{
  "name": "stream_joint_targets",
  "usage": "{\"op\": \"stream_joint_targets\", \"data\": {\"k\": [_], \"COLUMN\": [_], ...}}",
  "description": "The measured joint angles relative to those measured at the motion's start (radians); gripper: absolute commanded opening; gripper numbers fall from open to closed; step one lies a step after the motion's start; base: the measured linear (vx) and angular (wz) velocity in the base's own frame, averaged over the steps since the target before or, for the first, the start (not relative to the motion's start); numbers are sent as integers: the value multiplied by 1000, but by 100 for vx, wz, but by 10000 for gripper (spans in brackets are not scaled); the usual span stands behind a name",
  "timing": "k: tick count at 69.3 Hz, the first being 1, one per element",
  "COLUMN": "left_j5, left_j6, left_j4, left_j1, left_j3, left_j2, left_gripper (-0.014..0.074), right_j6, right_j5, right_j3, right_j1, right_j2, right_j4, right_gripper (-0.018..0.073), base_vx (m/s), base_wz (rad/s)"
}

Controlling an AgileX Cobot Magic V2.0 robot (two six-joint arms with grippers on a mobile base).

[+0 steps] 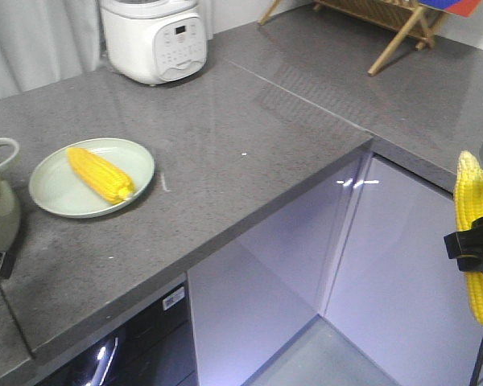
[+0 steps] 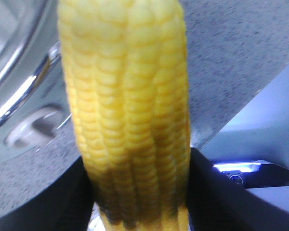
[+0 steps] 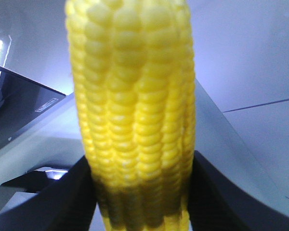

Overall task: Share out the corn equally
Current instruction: 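Drive the base to the other counter holding cobs in both grippers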

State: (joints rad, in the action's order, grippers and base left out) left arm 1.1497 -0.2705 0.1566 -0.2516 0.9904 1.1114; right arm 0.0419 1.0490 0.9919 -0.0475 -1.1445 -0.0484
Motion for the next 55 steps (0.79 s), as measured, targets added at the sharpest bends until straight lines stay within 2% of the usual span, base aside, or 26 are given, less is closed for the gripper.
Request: {"op": "stream_joint_targets", "data": {"k": [55], "left_j5": [0], "left_j6": [0], "left_j4": [0], "left_j1": [0], "left_j3": [0], "left_j2": [0], "left_gripper": [217], "right_j6": [0], "right_j5": [0], "right_j3": [0], "right_j1": [0], "right_j2": [0], "right_j4": [0], "right_gripper": [244], "base_vx": [1], "base_wz": [-32]}}
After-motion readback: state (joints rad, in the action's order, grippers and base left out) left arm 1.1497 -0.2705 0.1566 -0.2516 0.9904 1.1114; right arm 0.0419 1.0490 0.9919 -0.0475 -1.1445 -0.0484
